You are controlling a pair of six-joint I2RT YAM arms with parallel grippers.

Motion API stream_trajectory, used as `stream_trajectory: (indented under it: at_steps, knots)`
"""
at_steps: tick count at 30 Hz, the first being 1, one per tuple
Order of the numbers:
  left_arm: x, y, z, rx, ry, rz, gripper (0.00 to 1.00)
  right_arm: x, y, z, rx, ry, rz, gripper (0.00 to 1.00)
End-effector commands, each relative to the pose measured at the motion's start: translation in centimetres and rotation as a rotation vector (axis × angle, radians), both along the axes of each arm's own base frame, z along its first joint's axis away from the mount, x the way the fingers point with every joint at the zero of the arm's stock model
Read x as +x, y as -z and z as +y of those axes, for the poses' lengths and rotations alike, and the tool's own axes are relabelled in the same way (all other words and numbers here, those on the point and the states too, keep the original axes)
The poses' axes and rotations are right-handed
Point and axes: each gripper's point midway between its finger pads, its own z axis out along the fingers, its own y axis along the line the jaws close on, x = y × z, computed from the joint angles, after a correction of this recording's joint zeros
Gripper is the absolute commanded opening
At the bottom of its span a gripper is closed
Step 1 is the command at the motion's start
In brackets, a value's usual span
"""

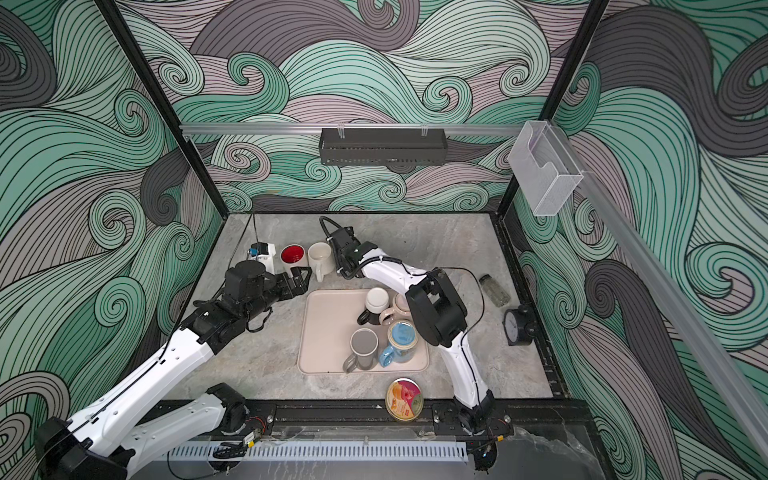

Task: Turn the mug right side up
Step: 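Lower the black mug beside the white mugs with the right gripper while the left withdraws, then open and raise the right gripper while the left moves over the tray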

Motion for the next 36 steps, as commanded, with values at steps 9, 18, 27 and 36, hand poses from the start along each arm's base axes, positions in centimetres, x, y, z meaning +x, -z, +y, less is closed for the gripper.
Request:
stream_trajectory:
  at_steps: [9,18,27,36]
  knots:
    - [-0.4,0.4,1.0,0.008,-0.034,0.002,0.98,1.7,-2.1,1.5,0.010,0.031,-0.101,0.00]
    - [-0.4,0.9,1.1,0.015,-0.042,0.014,0.99,1.4,-1.5,1.9,0.015,0.040,-0.091,0.00]
    - [-0.2,1.5,1.2,0.028,-0.053,0.027,0.99,0.9,-1.0,2.2,0.046,0.056,-0.065,0.22]
    - [-0.4,1.7,1.7,0.042,-0.068,0.024,0.98,0.2,-0.8,3.0,0.046,0.042,-0.042,0.35]
